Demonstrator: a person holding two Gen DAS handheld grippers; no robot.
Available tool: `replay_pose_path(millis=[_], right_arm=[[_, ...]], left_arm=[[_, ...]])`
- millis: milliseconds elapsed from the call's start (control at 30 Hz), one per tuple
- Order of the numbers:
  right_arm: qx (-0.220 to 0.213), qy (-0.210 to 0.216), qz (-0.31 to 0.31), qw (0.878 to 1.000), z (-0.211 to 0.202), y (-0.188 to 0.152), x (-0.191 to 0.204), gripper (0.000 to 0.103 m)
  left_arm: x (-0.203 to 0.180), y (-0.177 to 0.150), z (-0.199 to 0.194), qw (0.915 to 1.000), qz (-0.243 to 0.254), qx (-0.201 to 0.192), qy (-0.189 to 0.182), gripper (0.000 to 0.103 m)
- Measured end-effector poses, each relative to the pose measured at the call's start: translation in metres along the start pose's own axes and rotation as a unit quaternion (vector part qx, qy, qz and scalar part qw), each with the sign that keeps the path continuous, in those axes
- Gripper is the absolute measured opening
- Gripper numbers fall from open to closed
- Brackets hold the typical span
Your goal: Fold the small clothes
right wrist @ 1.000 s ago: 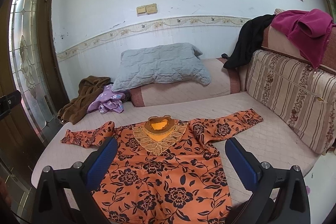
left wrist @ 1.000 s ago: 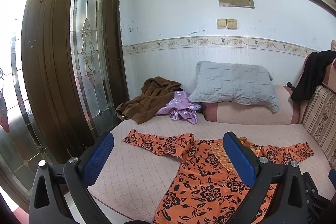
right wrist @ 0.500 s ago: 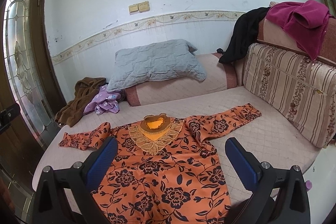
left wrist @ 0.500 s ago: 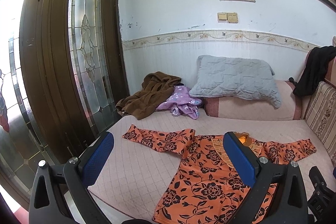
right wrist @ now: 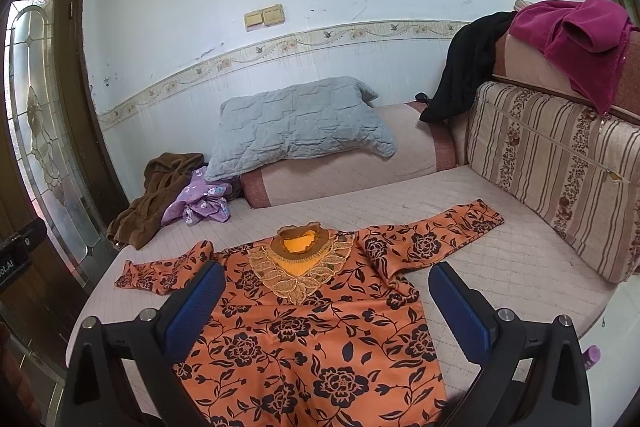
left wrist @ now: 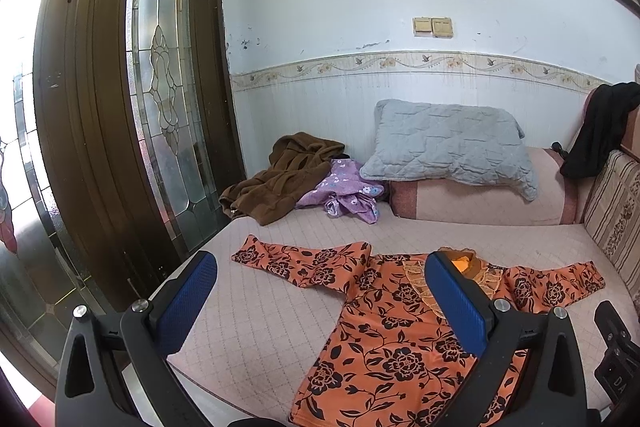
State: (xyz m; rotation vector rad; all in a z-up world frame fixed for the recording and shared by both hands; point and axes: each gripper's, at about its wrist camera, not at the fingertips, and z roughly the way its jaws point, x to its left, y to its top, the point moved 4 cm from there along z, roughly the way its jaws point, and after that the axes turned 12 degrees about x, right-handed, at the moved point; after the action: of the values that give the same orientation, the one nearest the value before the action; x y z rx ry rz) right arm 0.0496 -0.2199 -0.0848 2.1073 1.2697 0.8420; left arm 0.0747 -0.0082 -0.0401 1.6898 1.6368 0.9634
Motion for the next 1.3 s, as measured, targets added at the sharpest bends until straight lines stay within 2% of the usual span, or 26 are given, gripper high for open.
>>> replay_pose_path(millis=[567, 933, 1167, 1300], right_arm=[[-0.001, 0.003, -0.001, 1.000, -0.003, 0.000, 0.003, 0.103], [0.013, 0.004, -0.002, 1.000, 0.018, 0.006, 0.003, 0.103], [0.031, 0.013, 0.016, 0.999, 0.051, 0.014, -0.012, 0.103], [0.057, 0.055, 0.065, 0.995, 0.099, 0.021, -0.056, 0.103]], left_arm=[[-0.005, 0.001, 0.001, 1.0000, 0.001, -0.002, 0.000, 0.103], [-0.009, 0.002, 0.016, 0.9999, 0.005, 0.010, 0.005, 0.103], [-0.019, 0.000, 0.051, 0.9995, 0.011, 0.026, 0.012, 0.103], [-0.040, -0.007, 0.102, 0.9977, 0.020, 0.065, -0.005, 0.103]])
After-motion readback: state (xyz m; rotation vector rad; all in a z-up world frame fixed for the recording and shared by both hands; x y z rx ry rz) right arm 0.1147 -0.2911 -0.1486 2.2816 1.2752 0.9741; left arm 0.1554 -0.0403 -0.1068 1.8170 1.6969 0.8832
